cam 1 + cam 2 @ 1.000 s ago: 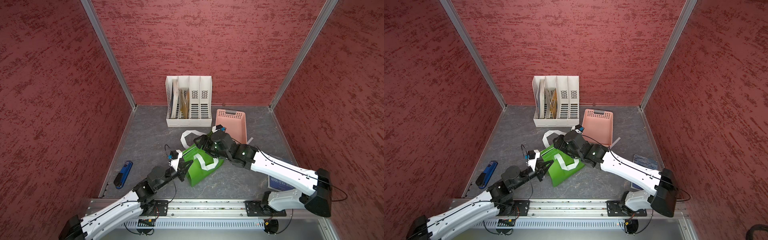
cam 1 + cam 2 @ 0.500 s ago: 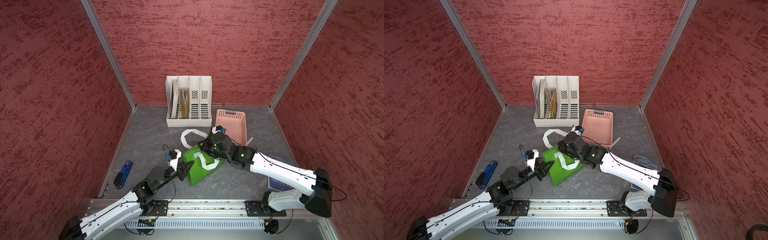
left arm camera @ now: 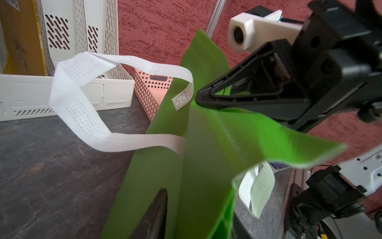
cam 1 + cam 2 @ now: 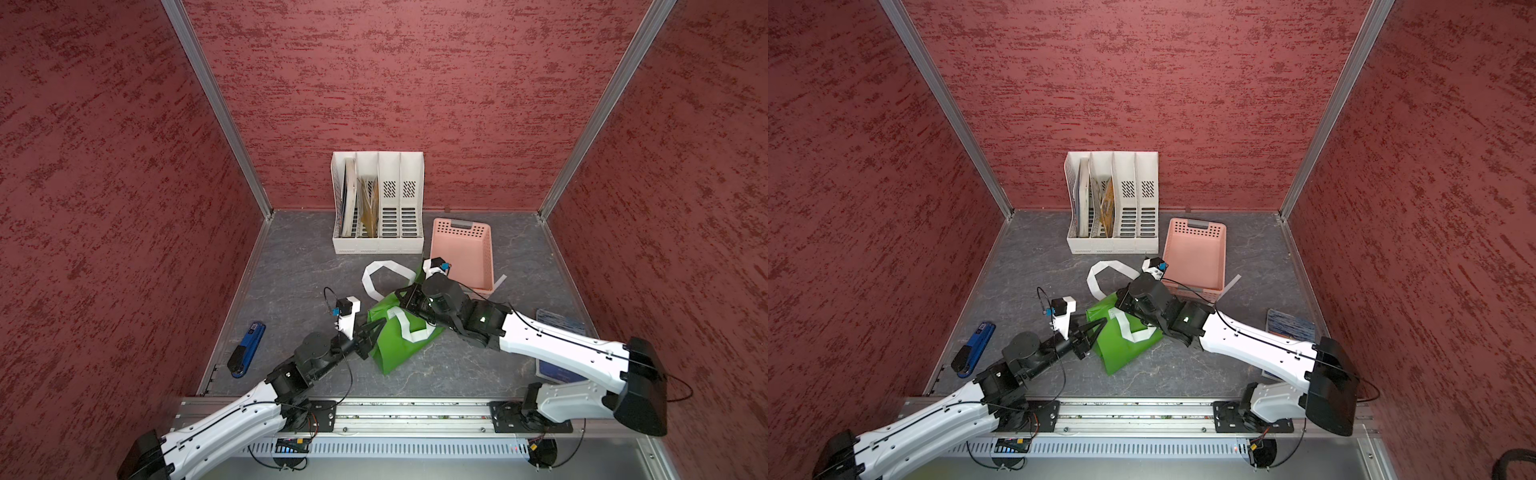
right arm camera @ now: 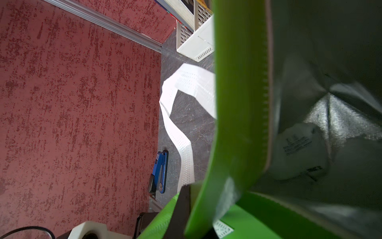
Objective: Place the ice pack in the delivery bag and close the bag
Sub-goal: Seal the delivery bag at the center of the board.
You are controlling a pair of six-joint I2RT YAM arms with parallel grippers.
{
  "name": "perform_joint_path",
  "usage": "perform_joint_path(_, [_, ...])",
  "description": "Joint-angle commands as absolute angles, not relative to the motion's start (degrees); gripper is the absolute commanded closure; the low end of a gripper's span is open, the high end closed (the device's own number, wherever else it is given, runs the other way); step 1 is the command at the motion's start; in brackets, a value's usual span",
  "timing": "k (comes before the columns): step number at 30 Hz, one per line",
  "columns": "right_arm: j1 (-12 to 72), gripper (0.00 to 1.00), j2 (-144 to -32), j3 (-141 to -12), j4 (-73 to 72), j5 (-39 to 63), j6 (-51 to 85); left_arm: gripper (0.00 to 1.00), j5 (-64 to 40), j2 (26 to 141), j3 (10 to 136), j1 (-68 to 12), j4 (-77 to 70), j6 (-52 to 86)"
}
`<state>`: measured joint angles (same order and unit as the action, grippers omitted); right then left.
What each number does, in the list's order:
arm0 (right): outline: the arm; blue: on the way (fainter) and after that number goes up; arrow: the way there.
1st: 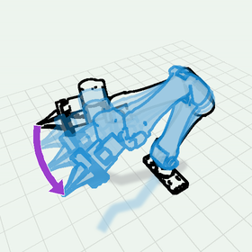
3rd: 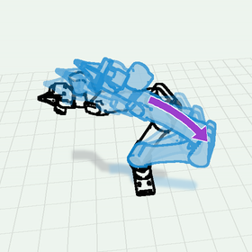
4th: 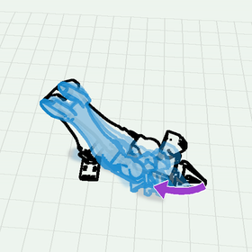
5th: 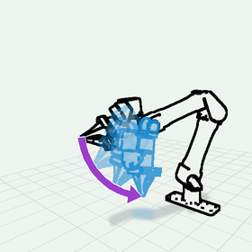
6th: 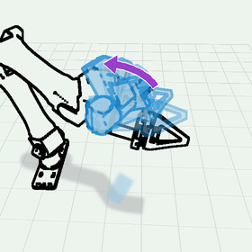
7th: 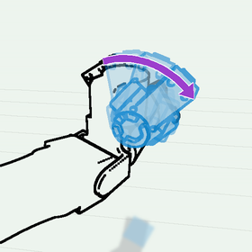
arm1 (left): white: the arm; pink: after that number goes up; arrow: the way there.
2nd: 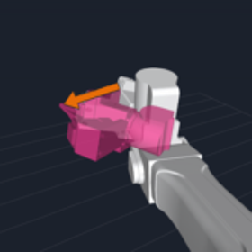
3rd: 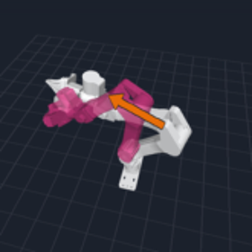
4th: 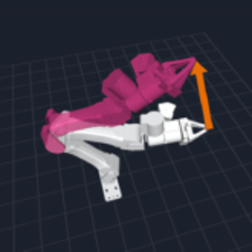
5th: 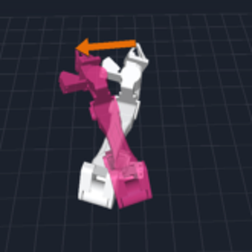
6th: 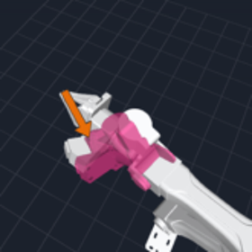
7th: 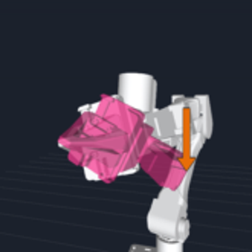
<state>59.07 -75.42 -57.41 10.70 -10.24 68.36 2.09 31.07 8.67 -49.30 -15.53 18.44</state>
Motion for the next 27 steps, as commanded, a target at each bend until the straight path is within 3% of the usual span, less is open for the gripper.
perform_joint_path(1, [59.7, 0.9, -74.3, -54.9, 10.5, -12.3, 66.7, 0.74, 3.5, 33.3, 10.9, -49.5, -16.7, 19.1])
perform_joint_path(5, [60.0, 0.9, -74.2, -53.8, 8.6, -11.7, 65.4, 0.84, 3.1, 36.4, 12.3, -49.4, -17.0, 20.0])
perform_joint_path(12, [60.4, 0.82, -72.7, -49.8, 1.4, -9.7, 61.9, 0.91, 3.8, 37.6, 12.8, -49.5, -16.5, 20.3])
perform_joint_path(27, [60.4, 0.79, -70.4, -45.4, 0.1, -7.9, 61.5, 0.94, 4.4, 34.9, 12.7, -49.1, -13.7, 20.7])
